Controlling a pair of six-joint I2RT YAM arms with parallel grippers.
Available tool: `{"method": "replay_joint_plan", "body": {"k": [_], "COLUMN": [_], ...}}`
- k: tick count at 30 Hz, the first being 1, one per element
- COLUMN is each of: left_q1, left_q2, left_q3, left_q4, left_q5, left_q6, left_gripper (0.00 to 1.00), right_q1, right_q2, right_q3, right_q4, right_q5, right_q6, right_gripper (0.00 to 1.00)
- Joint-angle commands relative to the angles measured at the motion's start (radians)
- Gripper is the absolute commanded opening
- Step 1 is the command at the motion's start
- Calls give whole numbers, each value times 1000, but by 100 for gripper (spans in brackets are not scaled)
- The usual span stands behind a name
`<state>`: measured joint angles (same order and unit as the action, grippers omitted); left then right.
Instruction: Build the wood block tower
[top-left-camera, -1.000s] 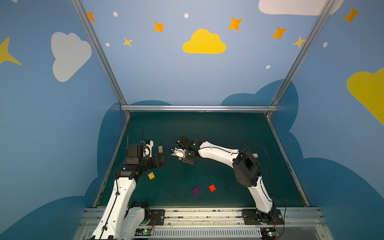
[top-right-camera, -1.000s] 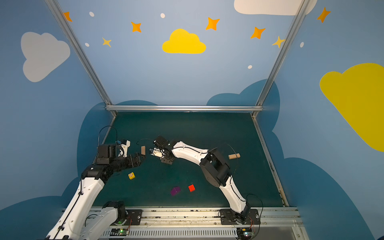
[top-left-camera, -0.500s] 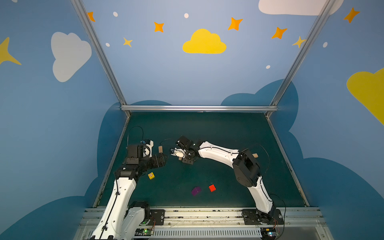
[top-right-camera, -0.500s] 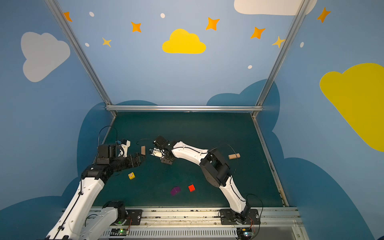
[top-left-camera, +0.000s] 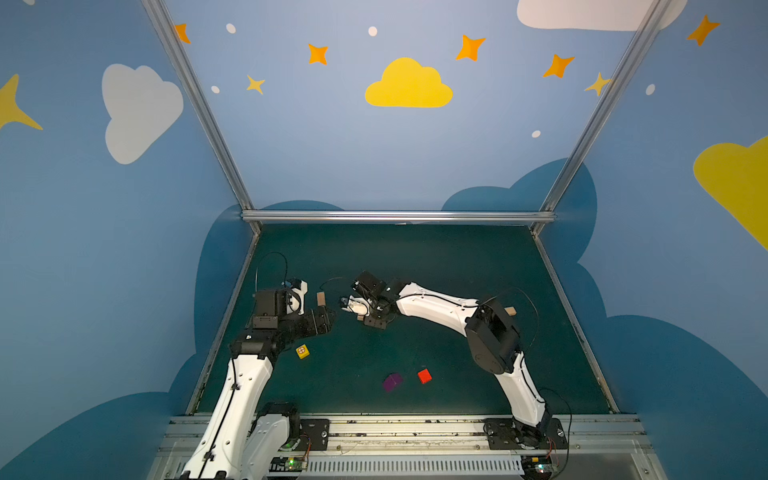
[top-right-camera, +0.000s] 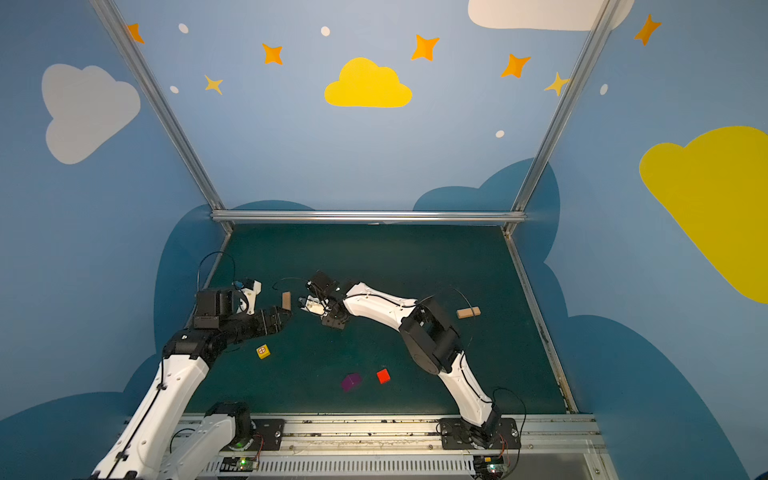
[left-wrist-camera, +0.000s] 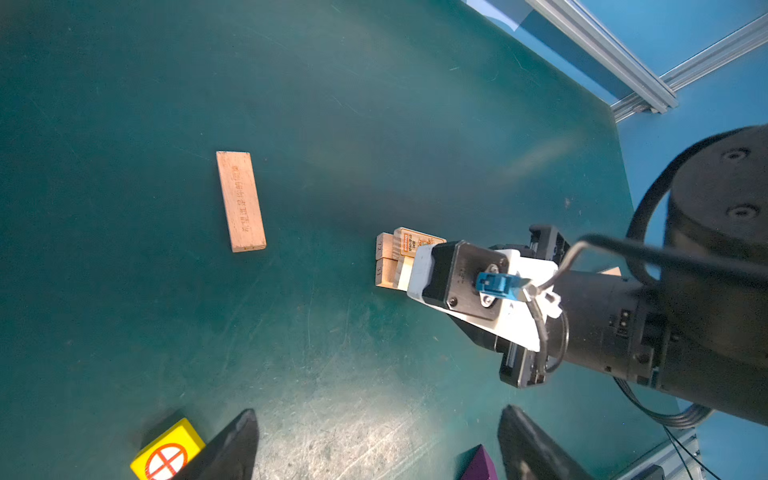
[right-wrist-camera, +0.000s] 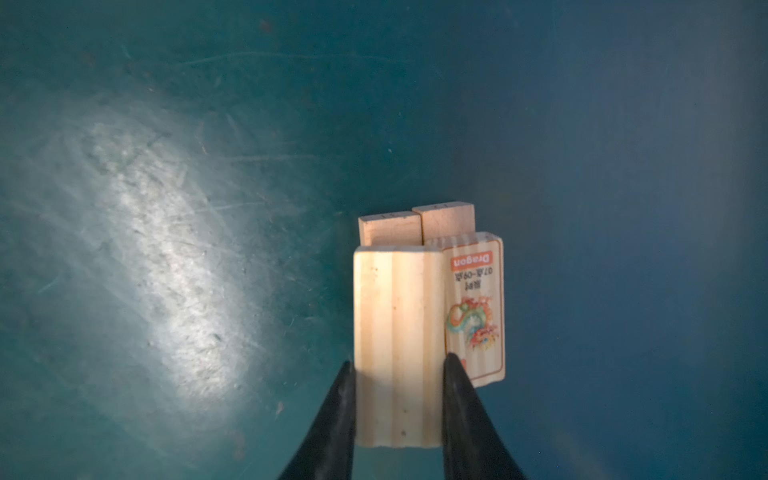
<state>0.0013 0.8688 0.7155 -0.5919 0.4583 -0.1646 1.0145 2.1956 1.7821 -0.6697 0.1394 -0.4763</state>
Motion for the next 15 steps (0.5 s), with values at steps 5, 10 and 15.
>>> {"method": "replay_joint_plan", "body": {"k": [5,10,15], "left_q1": [-5,-7,-8], "left_q2": [2,2,4], "left_q3": [6,6,6], "left_q4": [-16,-16,-16], "left_q5": [2,2,-1], "left_q6": [5,4,4], "left_gripper": [90,90,90], "right_q1": [2,2,-1], "right_q2": [2,-22,-12], "right_q3": [-9,-36,-35], "right_q4": [-4,26,24], "right_q5": [-6,-22,-13], "right_q6": [-4,-5,-2], "right_gripper": [28,28,28]}}
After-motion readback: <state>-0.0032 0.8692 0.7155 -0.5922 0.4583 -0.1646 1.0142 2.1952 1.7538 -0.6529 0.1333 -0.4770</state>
